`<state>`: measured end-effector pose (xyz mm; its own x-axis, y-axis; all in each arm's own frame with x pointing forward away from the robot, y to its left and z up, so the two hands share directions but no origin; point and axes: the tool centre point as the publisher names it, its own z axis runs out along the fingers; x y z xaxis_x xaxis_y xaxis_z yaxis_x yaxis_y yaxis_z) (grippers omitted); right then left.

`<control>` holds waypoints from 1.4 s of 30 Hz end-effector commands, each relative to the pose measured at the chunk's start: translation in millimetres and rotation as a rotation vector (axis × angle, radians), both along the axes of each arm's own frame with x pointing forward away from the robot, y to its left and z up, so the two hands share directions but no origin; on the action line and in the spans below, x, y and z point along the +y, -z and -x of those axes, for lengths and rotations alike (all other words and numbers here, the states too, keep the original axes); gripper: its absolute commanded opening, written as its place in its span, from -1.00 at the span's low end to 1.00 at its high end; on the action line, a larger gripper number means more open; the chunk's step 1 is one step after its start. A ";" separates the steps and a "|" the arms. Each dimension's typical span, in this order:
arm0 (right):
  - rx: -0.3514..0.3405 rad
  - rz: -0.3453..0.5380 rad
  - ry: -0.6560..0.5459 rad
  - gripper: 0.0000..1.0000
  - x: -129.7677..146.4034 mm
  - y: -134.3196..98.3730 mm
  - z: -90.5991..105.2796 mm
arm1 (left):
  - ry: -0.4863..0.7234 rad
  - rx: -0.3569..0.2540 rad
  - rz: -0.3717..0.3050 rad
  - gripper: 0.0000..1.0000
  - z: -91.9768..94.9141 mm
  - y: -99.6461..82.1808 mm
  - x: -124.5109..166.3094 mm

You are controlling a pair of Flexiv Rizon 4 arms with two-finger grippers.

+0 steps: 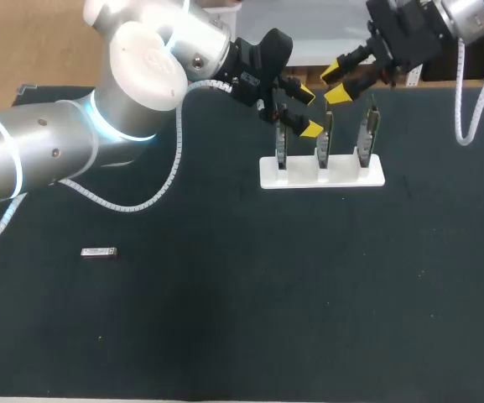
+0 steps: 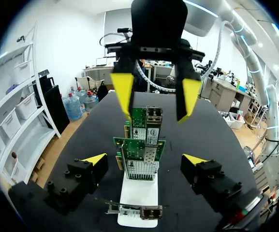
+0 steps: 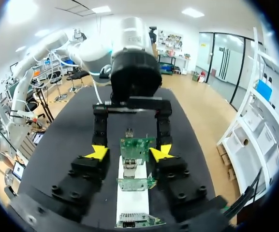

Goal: Pick up the optical module with the left hand, and insert it into the network port with the right hand.

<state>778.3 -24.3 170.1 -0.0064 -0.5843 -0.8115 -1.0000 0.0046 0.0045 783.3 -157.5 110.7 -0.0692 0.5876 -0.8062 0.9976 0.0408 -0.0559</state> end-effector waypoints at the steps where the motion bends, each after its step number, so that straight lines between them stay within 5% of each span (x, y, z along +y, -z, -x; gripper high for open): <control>1: -0.007 -0.037 -0.006 1.00 -4.0 -10.1 2.8 | -0.002 0.001 -0.005 1.00 0.8 -1.0 0.1; 7: 0.014 -0.086 -0.006 1.00 -3.3 -20.6 0.6 | -0.002 0.001 -0.005 1.00 0.8 -1.0 0.1; 8: 0.016 -0.093 -0.006 0.22 -3.2 -22.3 0.4 | -0.002 0.001 -0.005 1.00 0.8 -1.0 0.1; 10: 0.011 -0.099 -0.008 -0.78 -2.8 -24.3 0.4 | -0.002 0.001 -0.005 1.00 0.8 -1.0 0.1; 11: 0.008 -0.098 -0.010 -1.00 -2.5 -24.8 0.4 | -0.002 0.001 -0.005 1.00 0.8 -1.0 0.1; 42: 0.060 -0.047 0.007 -1.00 -3.1 2.3 -5.1 | -0.002 0.001 -0.005 1.00 0.8 -1.0 0.1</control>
